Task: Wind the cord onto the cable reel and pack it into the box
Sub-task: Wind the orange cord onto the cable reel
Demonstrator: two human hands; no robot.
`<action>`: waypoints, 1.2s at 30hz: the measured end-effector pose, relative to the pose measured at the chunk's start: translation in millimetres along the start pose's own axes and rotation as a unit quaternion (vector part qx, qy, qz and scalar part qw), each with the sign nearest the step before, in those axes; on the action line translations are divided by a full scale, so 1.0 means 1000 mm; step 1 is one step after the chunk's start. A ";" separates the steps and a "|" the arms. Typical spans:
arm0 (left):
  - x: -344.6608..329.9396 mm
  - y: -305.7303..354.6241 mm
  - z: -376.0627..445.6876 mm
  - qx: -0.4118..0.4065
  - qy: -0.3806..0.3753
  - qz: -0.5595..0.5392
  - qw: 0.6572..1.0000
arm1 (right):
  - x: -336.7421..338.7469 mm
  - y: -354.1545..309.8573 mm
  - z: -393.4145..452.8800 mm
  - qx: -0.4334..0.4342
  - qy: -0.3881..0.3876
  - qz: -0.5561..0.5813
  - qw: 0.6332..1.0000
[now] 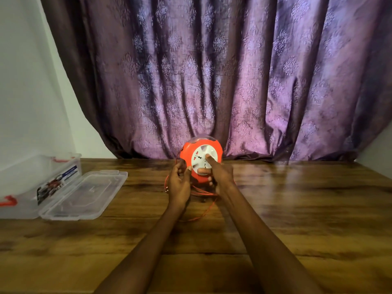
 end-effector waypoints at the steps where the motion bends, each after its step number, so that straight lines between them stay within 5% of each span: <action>1: 0.002 0.001 0.002 0.015 0.006 -0.022 1.000 | 0.005 -0.002 0.001 0.047 0.031 -0.079 0.995; 2: 0.003 0.002 0.005 0.027 0.011 -0.045 0.999 | 0.011 -0.004 0.002 0.108 0.091 -0.181 0.973; 4: 0.007 0.004 0.010 0.049 0.019 -0.082 0.995 | 0.022 -0.010 0.002 0.288 0.191 -0.369 0.863; 7: 0.015 0.005 0.015 0.071 0.009 -0.118 0.990 | 0.030 -0.023 0.002 0.516 0.113 -0.553 0.645; 11: 0.019 0.006 0.020 0.084 -0.018 -0.129 0.988 | 0.033 -0.044 0.001 0.542 0.070 -0.723 0.423; 15: 0.016 0.010 0.019 0.085 -0.065 -0.110 0.988 | 0.035 -0.052 -0.002 0.562 0.112 -0.773 0.272; 17: 0.013 0.012 0.016 0.084 -0.067 -0.109 0.988 | 0.035 -0.051 -0.002 0.576 0.150 -0.771 0.227; 19: 0.009 0.012 0.015 0.075 -0.059 -0.100 0.990 | 0.034 -0.048 -0.004 0.583 0.186 -0.752 0.246; 20: 0.008 0.011 0.013 0.069 -0.052 -0.091 0.992 | 0.033 -0.044 -0.004 0.576 0.190 -0.743 0.284; 23: 0.002 0.011 0.005 0.044 -0.035 -0.088 0.995 | 0.025 -0.032 -0.005 0.492 0.198 -0.701 0.477; 27: -0.006 0.010 -0.003 -0.007 -0.012 -0.042 0.999 | 0.007 -0.021 -0.013 0.325 0.250 -0.481 0.775; 30: -0.007 0.008 -0.005 -0.060 -0.021 0.026 0.998 | -0.002 -0.019 -0.014 0.160 0.174 -0.283 0.929; 32: -0.005 0.006 -0.004 -0.067 -0.034 0.062 0.995 | -0.005 -0.016 -0.015 0.064 0.090 -0.105 0.988; 36: -0.003 0.004 -0.005 -0.076 -0.049 0.065 0.994 | -0.005 -0.009 -0.009 -0.077 -0.006 0.116 0.990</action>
Point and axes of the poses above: each hand's wrist, its own z-axis towards the middle knuckle, its own x-axis out of the back of the hand, y = z × x, the point moved 1 cm from there along z, towards the middle knuckle, and after that the axes turned 15 degrees about -x, right-handed, at the moved point
